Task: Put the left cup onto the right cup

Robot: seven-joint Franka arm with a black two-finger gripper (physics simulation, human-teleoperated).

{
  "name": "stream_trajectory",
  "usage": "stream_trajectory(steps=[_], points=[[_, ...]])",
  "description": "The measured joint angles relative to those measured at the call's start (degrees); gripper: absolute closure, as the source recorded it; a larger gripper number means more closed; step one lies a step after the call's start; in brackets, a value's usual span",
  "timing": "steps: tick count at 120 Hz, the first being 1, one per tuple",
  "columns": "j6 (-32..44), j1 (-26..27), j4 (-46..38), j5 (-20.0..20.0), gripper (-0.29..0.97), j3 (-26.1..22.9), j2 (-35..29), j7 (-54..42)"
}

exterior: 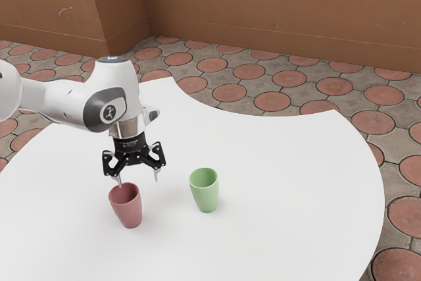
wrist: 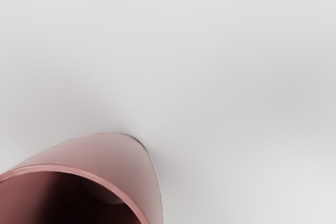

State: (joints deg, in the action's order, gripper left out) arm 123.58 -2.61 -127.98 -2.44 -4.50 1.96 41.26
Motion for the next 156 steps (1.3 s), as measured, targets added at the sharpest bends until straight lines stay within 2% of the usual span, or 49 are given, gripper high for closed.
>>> stream_trajectory(steps=[95,116,156], points=[[0.9,0.1,-2.1,-0.1,0.04,-1.0,0.2,0.3],[1.3,0.1,-2.1,-0.1,0.09,-1.0,0.8,0.3],[1.9,0.0,-2.1,-0.1,0.29,-1.0,1.2,0.4]])
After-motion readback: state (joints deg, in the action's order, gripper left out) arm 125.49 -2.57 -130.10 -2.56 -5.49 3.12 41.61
